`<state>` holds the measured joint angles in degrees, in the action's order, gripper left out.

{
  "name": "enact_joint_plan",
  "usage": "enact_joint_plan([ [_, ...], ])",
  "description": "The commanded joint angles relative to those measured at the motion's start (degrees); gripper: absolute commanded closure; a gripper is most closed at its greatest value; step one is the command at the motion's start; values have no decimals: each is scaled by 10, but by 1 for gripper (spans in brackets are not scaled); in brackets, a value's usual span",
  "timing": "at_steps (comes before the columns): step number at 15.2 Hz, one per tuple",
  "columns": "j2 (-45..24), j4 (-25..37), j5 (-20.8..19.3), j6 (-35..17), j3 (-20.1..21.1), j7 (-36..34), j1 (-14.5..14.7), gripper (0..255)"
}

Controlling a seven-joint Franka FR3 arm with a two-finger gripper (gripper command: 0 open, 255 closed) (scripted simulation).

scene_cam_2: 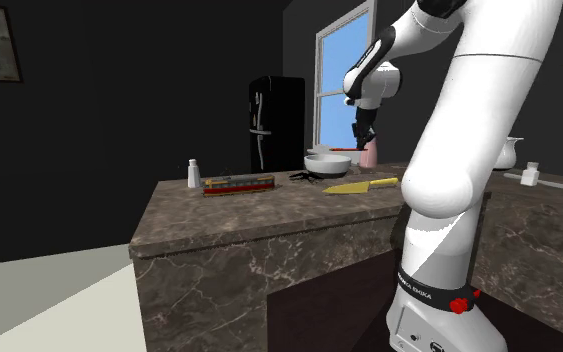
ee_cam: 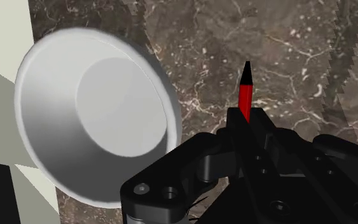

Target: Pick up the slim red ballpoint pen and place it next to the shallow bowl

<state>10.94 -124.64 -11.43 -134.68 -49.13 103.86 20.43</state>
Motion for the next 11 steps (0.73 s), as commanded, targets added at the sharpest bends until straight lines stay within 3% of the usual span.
enact_joint_plan([
  [1, -8, -9, 6, -17, -6, 5, 2, 255],
  [11, -59, -54, 56, -99, -30, 40, 13, 255],
])
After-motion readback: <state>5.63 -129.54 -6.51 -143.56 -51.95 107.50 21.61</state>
